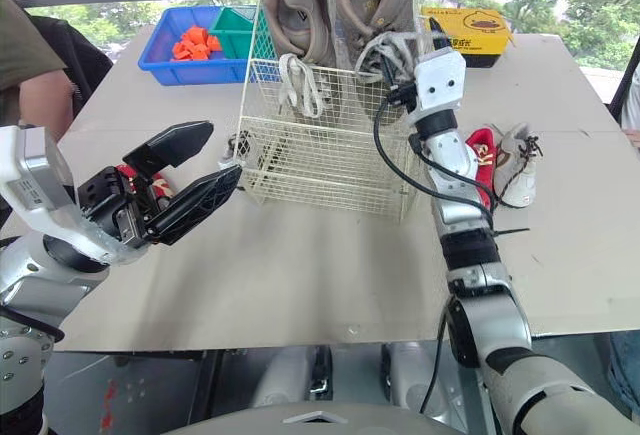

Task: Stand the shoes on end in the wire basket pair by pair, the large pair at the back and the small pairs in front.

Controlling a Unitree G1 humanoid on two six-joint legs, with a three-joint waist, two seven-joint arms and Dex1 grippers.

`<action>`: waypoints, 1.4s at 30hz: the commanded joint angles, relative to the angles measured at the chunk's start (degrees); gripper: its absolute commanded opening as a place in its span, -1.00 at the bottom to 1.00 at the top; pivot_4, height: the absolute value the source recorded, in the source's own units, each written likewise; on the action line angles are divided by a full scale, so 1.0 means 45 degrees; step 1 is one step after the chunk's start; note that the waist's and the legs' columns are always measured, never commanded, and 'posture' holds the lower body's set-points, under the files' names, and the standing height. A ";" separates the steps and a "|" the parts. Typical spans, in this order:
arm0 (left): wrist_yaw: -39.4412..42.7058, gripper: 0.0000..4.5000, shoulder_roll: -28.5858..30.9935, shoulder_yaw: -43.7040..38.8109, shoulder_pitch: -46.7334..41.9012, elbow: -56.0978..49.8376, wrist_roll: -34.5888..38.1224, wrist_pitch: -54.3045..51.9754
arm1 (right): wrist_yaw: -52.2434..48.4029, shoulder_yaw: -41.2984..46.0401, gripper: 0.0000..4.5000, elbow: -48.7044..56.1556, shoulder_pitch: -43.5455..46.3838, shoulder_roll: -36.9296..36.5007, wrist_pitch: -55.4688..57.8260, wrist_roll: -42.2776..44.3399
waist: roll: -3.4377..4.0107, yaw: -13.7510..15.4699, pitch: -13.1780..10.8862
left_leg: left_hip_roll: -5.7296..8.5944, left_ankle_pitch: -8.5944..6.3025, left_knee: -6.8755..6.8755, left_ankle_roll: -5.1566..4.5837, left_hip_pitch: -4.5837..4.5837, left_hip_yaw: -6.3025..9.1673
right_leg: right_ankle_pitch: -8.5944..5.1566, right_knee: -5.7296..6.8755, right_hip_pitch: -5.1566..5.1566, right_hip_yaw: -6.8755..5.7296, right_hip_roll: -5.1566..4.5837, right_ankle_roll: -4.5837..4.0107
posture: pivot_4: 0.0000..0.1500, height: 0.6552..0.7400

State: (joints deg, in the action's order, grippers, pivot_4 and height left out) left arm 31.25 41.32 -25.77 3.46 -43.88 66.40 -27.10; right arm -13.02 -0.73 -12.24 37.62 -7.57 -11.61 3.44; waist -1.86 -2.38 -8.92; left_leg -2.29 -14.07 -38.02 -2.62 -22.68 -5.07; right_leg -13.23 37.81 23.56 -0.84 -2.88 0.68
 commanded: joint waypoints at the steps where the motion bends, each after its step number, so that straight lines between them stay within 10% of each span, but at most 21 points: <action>1: 0.0082 1.00 -0.0032 -0.0008 -0.0046 -0.0050 -0.0003 0.0145 | -0.1712 -0.0220 0.95 0.2768 -0.0896 -0.0683 0.3198 0.1825 | 0.0026 -0.0003 -0.0016 | 0.0000 -0.0001 0.0002 0.0000 -0.0004 -0.0002 | 0.0000 -0.0004 0.0004 0.0001 -0.0003 0.0001 | 1.00 1.00; 16: -0.3825 1.00 0.0555 -0.1449 0.0205 0.3458 -0.0136 -0.2125 | -1.0200 0.2160 0.95 0.8738 -0.2470 -0.8514 1.0498 1.0394 | 0.0115 0.0383 -0.0157 | -0.0014 0.0035 0.0207 -0.0074 -0.0106 0.0009 | -0.0004 -0.0218 0.0090 -0.0042 0.0053 0.0020 | 1.00 1.00; 32: -0.2374 1.00 -0.0010 0.3892 -0.4938 0.8832 -0.5953 -0.2299 | -0.7639 0.2874 0.95 1.2488 -0.4078 -0.9151 1.1423 1.1987 | 0.0051 0.0724 -0.0189 | 0.0011 0.0039 0.0134 -0.0073 -0.0265 0.0062 | 0.0013 -0.0221 0.0184 -0.0116 0.0025 0.0044 | 1.00 1.00; 42: -0.0010 -0.75 -0.0953 0.4244 -0.5637 0.9928 -0.6708 -0.2151 | -0.6902 0.3447 1.00 1.2851 -0.4991 -0.9490 1.1251 1.2137 | 0.0046 0.0712 -0.0185 | 0.0010 0.0043 0.0118 -0.0074 -0.0263 0.0088 | 0.0026 -0.0209 0.0172 -0.0142 0.0024 0.0068 | 1.00 1.00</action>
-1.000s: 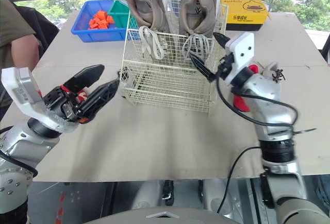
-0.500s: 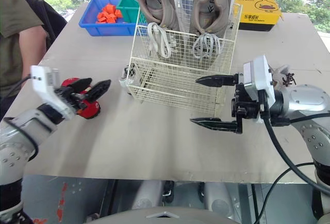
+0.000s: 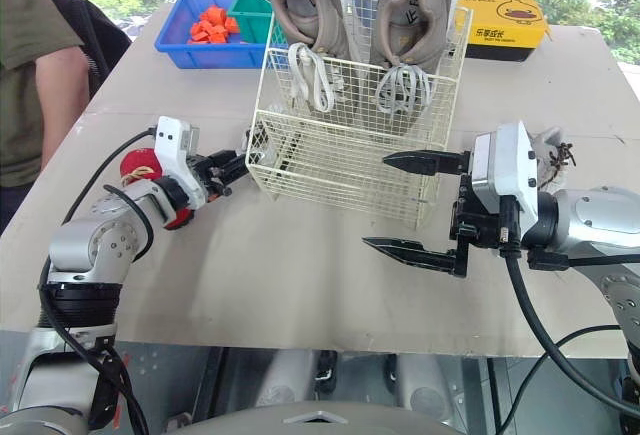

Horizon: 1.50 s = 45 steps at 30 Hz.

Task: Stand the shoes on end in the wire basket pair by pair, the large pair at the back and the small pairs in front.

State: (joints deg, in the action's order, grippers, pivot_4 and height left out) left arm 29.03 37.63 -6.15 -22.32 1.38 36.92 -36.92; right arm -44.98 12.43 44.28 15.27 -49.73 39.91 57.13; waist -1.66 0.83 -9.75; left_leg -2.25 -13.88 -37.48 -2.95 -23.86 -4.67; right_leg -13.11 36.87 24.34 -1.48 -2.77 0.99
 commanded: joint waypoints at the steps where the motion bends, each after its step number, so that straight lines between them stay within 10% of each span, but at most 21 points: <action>1: 0.0557 -0.90 -0.0166 -0.0196 0.0130 -0.0202 -0.0180 0.0018 | 0.0186 0.0482 1.00 0.0261 -0.0061 -0.0134 -0.0239 0.0139 | 0.0000 -0.0002 0.0000 | 0.0000 0.0000 -0.0001 0.0000 0.0000 0.0001 | 0.0000 0.0002 0.0000 0.0000 0.0000 0.0001 | 1.00 1.00; 13: -0.2715 -0.96 -0.1926 -0.4521 0.0134 -0.4807 -0.0595 0.3756 | 0.1092 -0.1306 1.00 -0.0995 0.3189 0.1365 -0.1404 -0.2111 | -0.0067 -0.0065 -0.0035 | -0.0014 0.0038 -0.0015 0.0065 -0.0016 0.0026 | 0.0006 0.0015 0.0002 -0.0012 0.0016 0.0006 | 1.00 1.00; 28: 0.7608 -0.96 0.5244 -0.4463 0.1253 -0.6010 0.1736 0.3702 | -0.5811 -0.4646 1.00 -0.8158 1.3000 0.0300 -0.0580 -0.4223 | 0.0030 -0.0166 -0.0082 | -0.0009 0.0005 -0.0063 0.0010 -0.0014 -0.0018 | -0.0022 0.0041 0.0015 -0.0048 0.0020 -0.0042 | 1.00 1.00; 44: 1.2374 -0.96 0.3735 0.0904 -0.3562 -0.1566 -0.2787 1.0355 | -0.9619 -1.0403 1.00 -1.2419 1.5548 0.3265 0.0640 -0.8525 | 0.0029 -0.0305 -0.0082 | -0.0028 0.0006 -0.0233 0.0007 -0.0221 -0.0063 | 0.0006 0.0241 0.0231 -0.0007 0.0122 0.0002 | 1.00 1.00; 45: 1.2492 -0.96 0.3650 0.0972 -0.3685 -0.1434 -0.2885 1.0630 | -0.9643 -1.0465 0.77 -1.2630 1.5505 0.3325 0.0513 -0.8782 | 0.0029 -0.0308 -0.0082 | -0.0027 0.0008 -0.0234 0.0011 -0.0224 -0.0064 | 0.0006 0.0239 0.0232 -0.0009 0.0123 0.0003 | 1.00 1.00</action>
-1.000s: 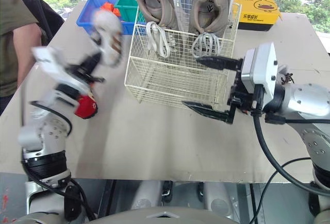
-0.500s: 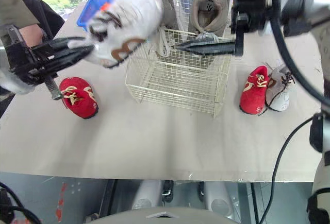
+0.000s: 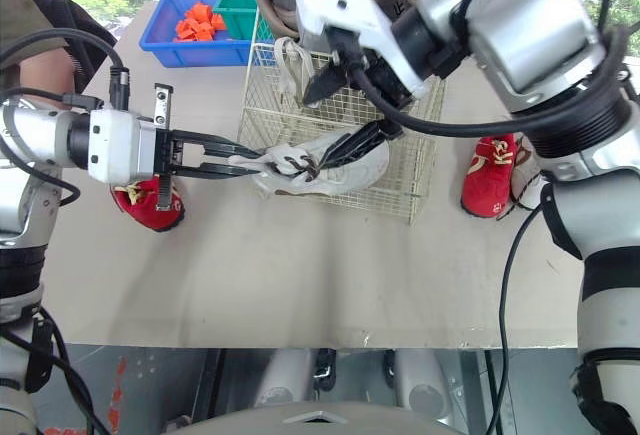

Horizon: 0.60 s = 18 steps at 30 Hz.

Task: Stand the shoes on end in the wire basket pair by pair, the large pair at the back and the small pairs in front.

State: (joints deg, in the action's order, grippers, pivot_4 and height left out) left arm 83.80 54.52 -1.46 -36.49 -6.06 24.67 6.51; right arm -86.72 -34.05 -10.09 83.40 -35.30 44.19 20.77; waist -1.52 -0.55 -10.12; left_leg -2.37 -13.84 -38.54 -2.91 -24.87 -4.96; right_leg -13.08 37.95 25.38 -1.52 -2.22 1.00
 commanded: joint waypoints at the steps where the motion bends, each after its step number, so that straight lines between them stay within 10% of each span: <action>1: 0.0429 -0.96 -0.0203 -0.0015 -0.0632 0.0383 -0.0302 0.1388 | -0.0307 -0.0204 0.61 -0.0771 0.0299 0.0174 -0.0648 -0.1044 | 0.0000 -0.0006 0.0000 | -0.0001 0.0006 0.0000 0.0010 -0.0005 -0.0002 | 0.0000 0.0001 0.0007 0.0001 0.0000 0.0000 | 1.00 1.00; 9: -0.0242 -0.96 -0.0662 -0.0559 -0.0519 0.0961 -0.0290 0.1985 | -0.0852 -0.0016 -0.99 -0.1019 -0.0016 0.0123 -0.0710 -0.1902 | 0.0000 -0.0003 0.0000 | -0.0013 0.0028 0.0003 0.0047 -0.0025 -0.0006 | 0.0001 0.0010 0.0031 0.0002 0.0006 0.0003 | 1.00 1.00; 18: -0.8299 0.87 -0.0050 -0.6409 0.4054 -0.1484 1.0989 -1.1894 | 0.2535 0.5680 -1.00 0.1468 -0.1872 0.0513 0.4267 0.1497 | -0.0004 -0.0149 0.0002 | -0.0078 0.0028 0.0014 0.0053 -0.0013 0.0038 | 0.0002 0.0024 0.0030 -0.0003 -0.0044 0.0009 | 1.00 1.00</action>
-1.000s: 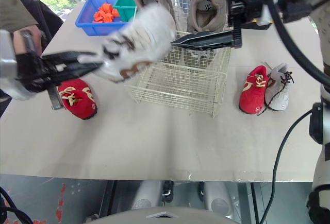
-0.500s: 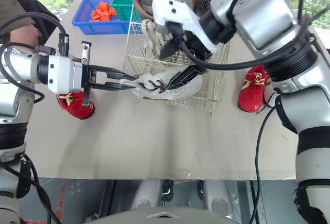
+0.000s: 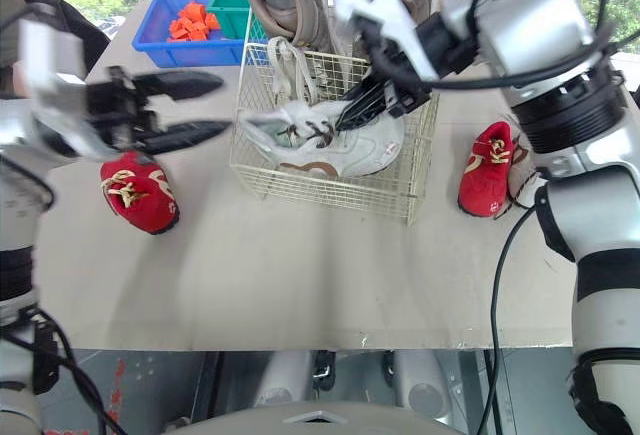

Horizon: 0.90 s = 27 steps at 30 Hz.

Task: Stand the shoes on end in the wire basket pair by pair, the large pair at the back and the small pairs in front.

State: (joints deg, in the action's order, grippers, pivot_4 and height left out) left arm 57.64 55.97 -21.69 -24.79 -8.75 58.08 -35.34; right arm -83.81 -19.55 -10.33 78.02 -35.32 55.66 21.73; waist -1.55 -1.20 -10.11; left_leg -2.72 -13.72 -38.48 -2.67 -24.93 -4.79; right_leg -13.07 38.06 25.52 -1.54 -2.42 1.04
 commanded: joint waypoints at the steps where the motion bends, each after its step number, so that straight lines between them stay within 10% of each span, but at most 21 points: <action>1: -0.3381 0.87 -0.0703 -0.2404 0.2154 -0.1264 0.4673 -0.2959 | 0.2852 0.3305 -1.00 0.2066 -0.1120 0.0979 0.2230 0.1600 | 0.0001 -0.0014 0.0000 | 0.0000 0.0000 0.0011 0.0003 0.0014 0.0005 | -0.0001 0.0005 -0.0008 -0.0001 -0.0008 0.0001 | 1.00 1.00; 6: -0.6505 0.87 -0.2843 -0.1757 0.3905 -0.4311 0.6599 -0.2681 | 0.6816 0.5825 -1.00 0.4216 -0.2839 0.3546 0.3148 0.2439 | -0.0007 0.0137 0.0005 | 0.0012 0.0032 0.0015 0.0060 0.0025 0.0056 | 0.0002 0.0062 -0.0021 -0.0022 -0.0038 -0.0006 | 1.00 1.00; 14: -0.8655 0.87 -0.4777 0.0456 0.1134 -0.3626 0.5752 -0.1903 | 0.8046 0.5358 -1.00 0.5211 -0.3752 0.4388 0.2718 0.3333 | -0.0012 0.0326 0.0013 | 0.0124 0.0021 -0.0040 0.0015 0.0094 0.0122 | -0.0001 0.0109 -0.0120 -0.0074 -0.0032 -0.0021 | 1.00 1.00; 21: -0.8136 -0.31 -0.4691 0.0245 0.0308 -0.2803 0.6160 -0.2025 | 0.8919 0.5766 -1.00 0.5384 -0.4100 0.4356 0.2771 0.4142 | -0.0014 0.0117 0.0014 | 0.0097 0.0048 -0.0036 0.0057 0.0073 0.0128 | -0.0002 0.0051 -0.0125 -0.0062 0.0031 -0.0014 | 1.00 1.00; 23: -0.7787 -0.66 -0.4452 0.0172 0.0279 -0.2708 0.6002 -0.2074 | 0.8803 0.5808 -0.50 0.5699 -0.4573 0.4213 0.2017 0.4257 | -0.0015 0.0115 0.0015 | 0.0091 0.0047 -0.0030 0.0057 0.0062 0.0133 | -0.0001 0.0028 -0.0124 -0.0054 0.0033 -0.0014 | 1.00 1.00; 27: -0.5875 -0.72 -0.3012 0.0251 -0.0436 -0.1843 0.4194 -0.1879 | 0.8176 0.6116 0.35 0.7723 -0.6617 0.3171 -0.0599 0.3894 | -0.0015 0.0240 0.0014 | 0.0095 0.0048 -0.0008 0.0058 0.0045 0.0149 | -0.0001 -0.0010 -0.0126 -0.0075 0.0039 -0.0013 | 1.00 1.00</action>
State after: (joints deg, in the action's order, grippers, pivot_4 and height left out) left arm 27.00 39.95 -19.12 -24.51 -17.14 79.82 -45.34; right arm -45.29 5.46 19.14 49.38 -19.42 58.05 39.22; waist -1.62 -0.12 -10.04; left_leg -2.28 -13.50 -38.51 -2.41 -24.76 -4.09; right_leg -13.08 37.98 24.95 -1.93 -2.24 0.99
